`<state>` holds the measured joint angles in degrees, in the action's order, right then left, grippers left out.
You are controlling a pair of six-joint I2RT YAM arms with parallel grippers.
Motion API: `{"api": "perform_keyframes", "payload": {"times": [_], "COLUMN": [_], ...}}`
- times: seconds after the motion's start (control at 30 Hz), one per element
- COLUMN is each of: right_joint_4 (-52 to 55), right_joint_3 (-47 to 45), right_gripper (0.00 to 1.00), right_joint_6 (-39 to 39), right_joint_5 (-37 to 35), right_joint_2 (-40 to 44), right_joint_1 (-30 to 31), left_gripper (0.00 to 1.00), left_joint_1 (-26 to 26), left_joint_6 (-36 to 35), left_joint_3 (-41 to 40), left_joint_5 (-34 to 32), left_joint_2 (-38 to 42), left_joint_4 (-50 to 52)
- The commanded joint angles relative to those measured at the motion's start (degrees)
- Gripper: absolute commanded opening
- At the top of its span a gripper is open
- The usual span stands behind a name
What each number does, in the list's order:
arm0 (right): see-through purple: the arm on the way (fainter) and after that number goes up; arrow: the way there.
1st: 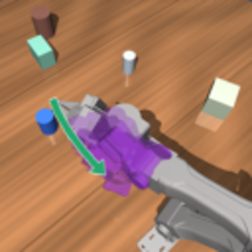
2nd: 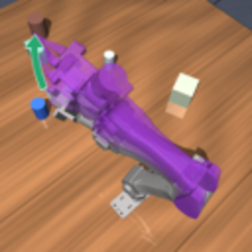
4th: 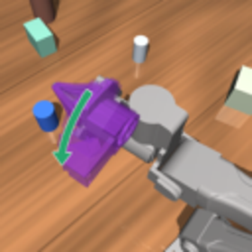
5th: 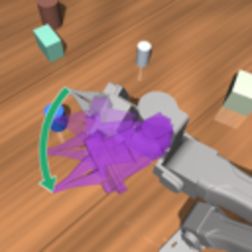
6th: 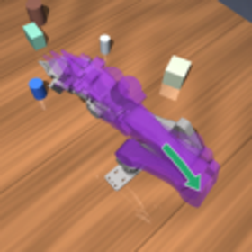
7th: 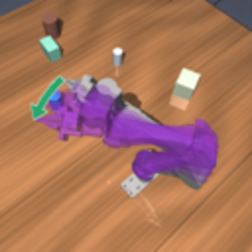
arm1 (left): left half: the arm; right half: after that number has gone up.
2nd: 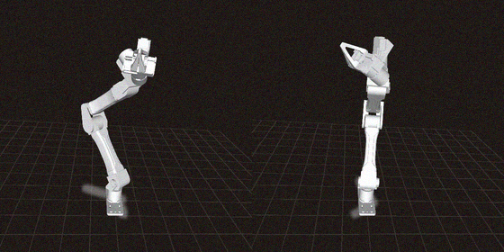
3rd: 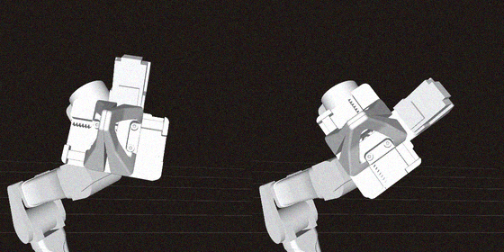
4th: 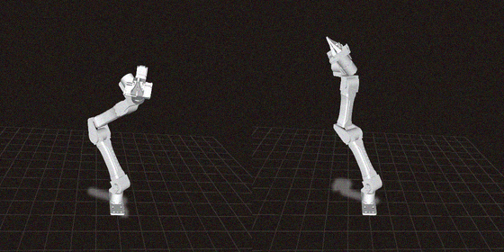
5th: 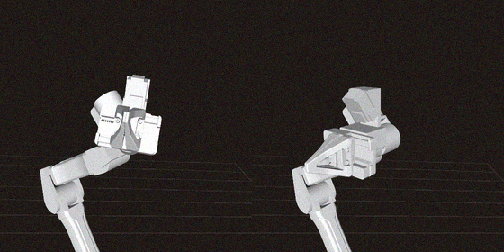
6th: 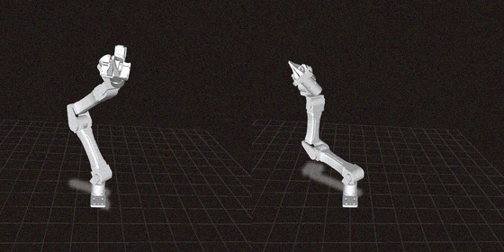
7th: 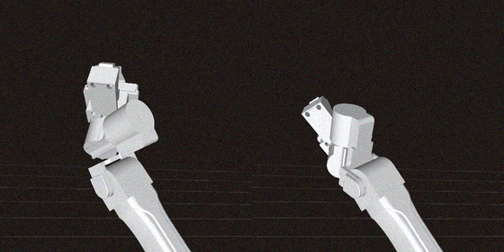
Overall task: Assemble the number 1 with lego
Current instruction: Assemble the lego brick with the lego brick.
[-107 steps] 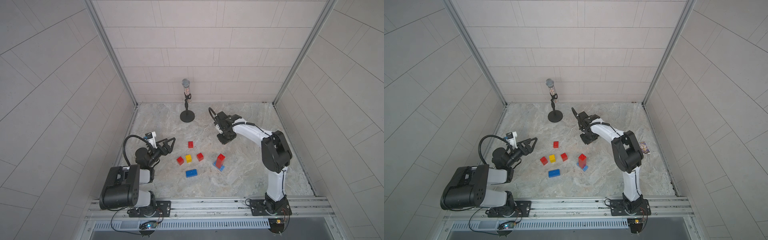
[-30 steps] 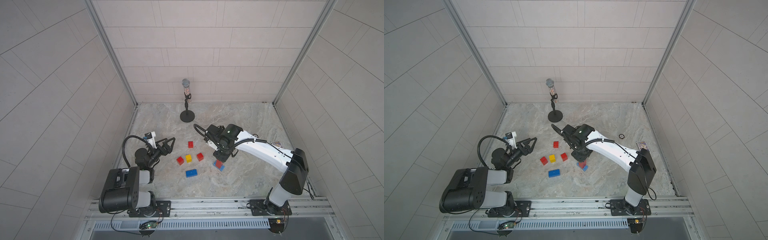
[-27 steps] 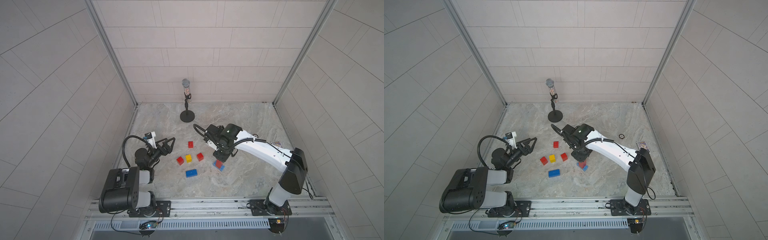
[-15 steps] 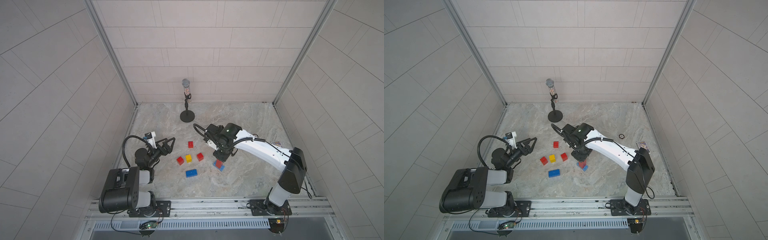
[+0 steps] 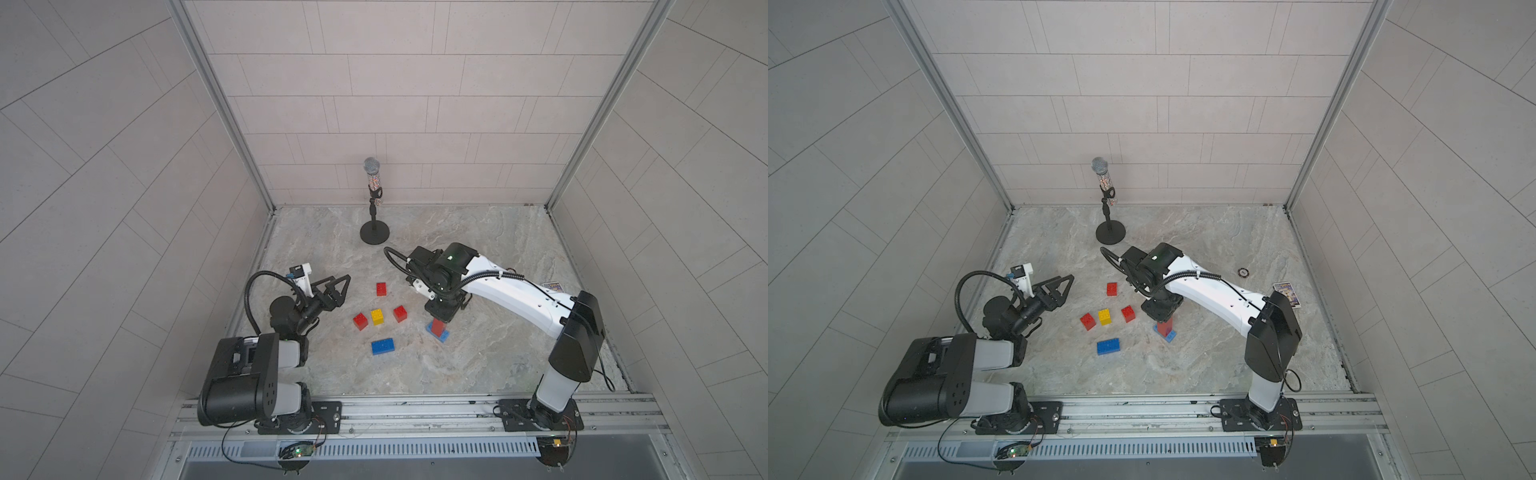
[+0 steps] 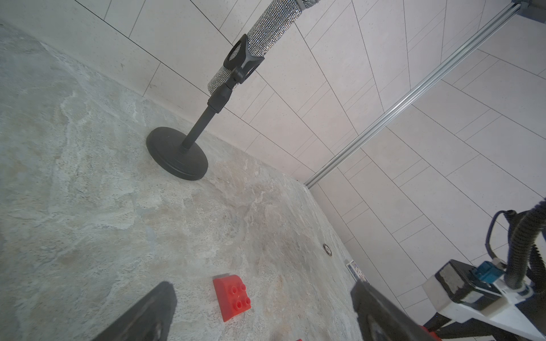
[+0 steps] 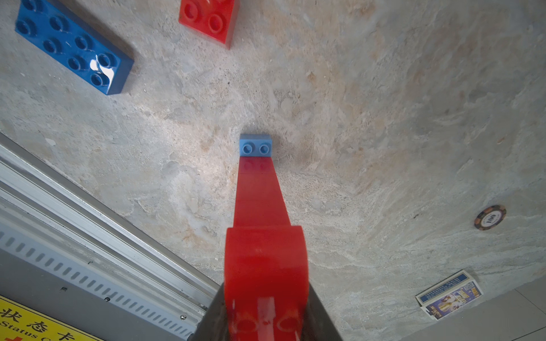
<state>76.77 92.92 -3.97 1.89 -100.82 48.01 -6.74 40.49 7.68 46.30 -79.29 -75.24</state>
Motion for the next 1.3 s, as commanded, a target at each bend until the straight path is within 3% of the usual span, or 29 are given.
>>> {"api": "perform_keyframes", "payload": {"times": [0.0, 0.7, 1.27], "right_joint_4": [-0.1, -1.7, -4.3], "right_joint_3": [-2.9, 0.3, -7.6], "right_gripper": [0.0, 0.0, 0.0], "right_joint_6": [1.8, 2.1, 3.0], "right_joint_5": [-0.3, 1.5, 3.6], "right_joint_2": [-4.6, -5.2, -6.6], "right_joint_1": [0.4, 0.9, -0.2], "left_gripper": [1.0, 1.0, 1.0], "left_joint_1": [-0.3, -0.3, -0.3], "left_joint_6": [0.0, 0.0, 0.0], "left_joint_3": [0.1, 0.1, 0.0], "left_joint_5": [0.6, 0.6, 0.6], "left_joint_2": [0.3, 0.2, 0.4], "left_joint_4": [-2.8, -2.7, -2.7]}}
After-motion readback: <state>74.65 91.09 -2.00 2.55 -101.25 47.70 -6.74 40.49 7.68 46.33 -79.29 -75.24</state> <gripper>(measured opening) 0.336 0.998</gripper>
